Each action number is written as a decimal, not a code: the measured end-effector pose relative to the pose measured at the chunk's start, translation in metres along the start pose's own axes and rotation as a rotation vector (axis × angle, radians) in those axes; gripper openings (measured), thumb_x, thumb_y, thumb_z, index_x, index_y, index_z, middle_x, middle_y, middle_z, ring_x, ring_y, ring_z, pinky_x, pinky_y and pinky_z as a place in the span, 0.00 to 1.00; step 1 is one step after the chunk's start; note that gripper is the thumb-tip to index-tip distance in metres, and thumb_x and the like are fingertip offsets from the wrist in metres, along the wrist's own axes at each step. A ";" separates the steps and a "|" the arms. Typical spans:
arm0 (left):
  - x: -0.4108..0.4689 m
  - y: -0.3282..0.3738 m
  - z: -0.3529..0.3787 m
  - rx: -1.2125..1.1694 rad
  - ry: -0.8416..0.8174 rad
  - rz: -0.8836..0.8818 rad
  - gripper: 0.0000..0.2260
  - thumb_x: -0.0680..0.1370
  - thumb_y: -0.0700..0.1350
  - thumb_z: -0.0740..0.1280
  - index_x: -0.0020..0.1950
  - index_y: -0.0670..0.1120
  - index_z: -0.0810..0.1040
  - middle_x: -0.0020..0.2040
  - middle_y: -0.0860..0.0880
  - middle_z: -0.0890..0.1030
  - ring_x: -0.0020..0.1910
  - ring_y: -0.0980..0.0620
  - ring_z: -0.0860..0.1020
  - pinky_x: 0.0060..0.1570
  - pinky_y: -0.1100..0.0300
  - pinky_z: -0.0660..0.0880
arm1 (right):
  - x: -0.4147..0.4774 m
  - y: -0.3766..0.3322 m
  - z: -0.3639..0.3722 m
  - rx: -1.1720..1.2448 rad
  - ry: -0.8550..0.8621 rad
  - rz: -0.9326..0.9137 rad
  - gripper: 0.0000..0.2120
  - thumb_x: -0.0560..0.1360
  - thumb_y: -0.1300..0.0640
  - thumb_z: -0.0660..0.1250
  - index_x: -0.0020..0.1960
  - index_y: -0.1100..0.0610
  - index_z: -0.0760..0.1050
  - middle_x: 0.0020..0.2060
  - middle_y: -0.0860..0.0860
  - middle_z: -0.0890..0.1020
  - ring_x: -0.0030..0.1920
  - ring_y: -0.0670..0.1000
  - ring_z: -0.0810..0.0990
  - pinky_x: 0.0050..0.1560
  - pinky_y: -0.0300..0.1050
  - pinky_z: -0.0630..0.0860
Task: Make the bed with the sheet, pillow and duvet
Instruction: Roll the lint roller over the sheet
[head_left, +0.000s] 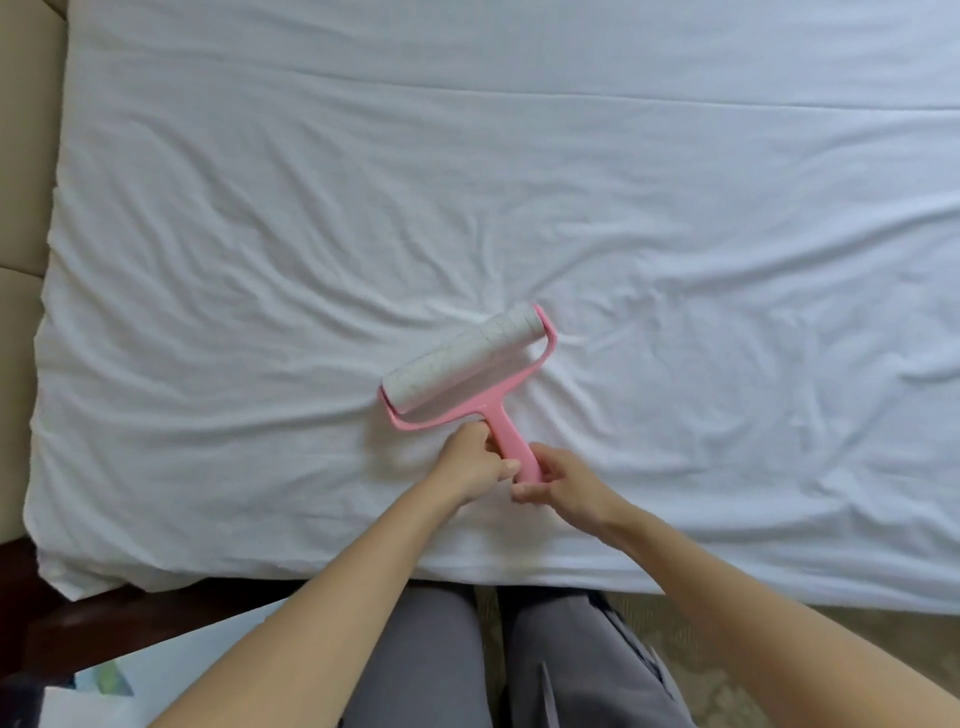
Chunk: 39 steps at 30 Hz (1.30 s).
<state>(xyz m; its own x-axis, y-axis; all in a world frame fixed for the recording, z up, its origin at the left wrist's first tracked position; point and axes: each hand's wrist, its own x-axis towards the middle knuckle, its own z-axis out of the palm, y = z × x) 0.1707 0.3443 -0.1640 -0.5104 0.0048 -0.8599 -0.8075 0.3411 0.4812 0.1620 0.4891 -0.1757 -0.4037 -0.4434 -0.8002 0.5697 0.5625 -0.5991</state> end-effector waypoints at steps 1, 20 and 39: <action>-0.001 0.003 -0.005 -0.003 0.016 0.025 0.10 0.71 0.34 0.68 0.52 0.37 0.78 0.46 0.44 0.81 0.48 0.48 0.79 0.52 0.55 0.75 | 0.002 -0.006 -0.003 -0.034 0.004 -0.028 0.07 0.72 0.67 0.67 0.49 0.61 0.75 0.36 0.49 0.74 0.39 0.48 0.72 0.44 0.40 0.71; 0.033 0.048 -0.020 0.163 0.039 0.072 0.09 0.77 0.35 0.62 0.55 0.35 0.76 0.49 0.35 0.80 0.46 0.42 0.79 0.53 0.51 0.75 | 0.021 -0.034 -0.017 0.250 0.013 0.022 0.08 0.77 0.69 0.60 0.45 0.58 0.72 0.36 0.53 0.75 0.36 0.47 0.76 0.36 0.30 0.75; 0.029 0.118 0.038 0.117 0.009 0.266 0.10 0.76 0.36 0.63 0.57 0.40 0.74 0.48 0.44 0.78 0.47 0.43 0.80 0.51 0.49 0.79 | -0.019 -0.021 -0.075 0.406 0.309 -0.165 0.15 0.74 0.72 0.61 0.53 0.55 0.74 0.37 0.47 0.79 0.39 0.46 0.76 0.38 0.31 0.72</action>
<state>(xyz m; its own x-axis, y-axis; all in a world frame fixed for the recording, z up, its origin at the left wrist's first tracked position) 0.0720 0.4202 -0.1384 -0.7031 0.1005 -0.7040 -0.6053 0.4349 0.6667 0.1038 0.5374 -0.1499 -0.6680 -0.2428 -0.7034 0.6874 0.1608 -0.7083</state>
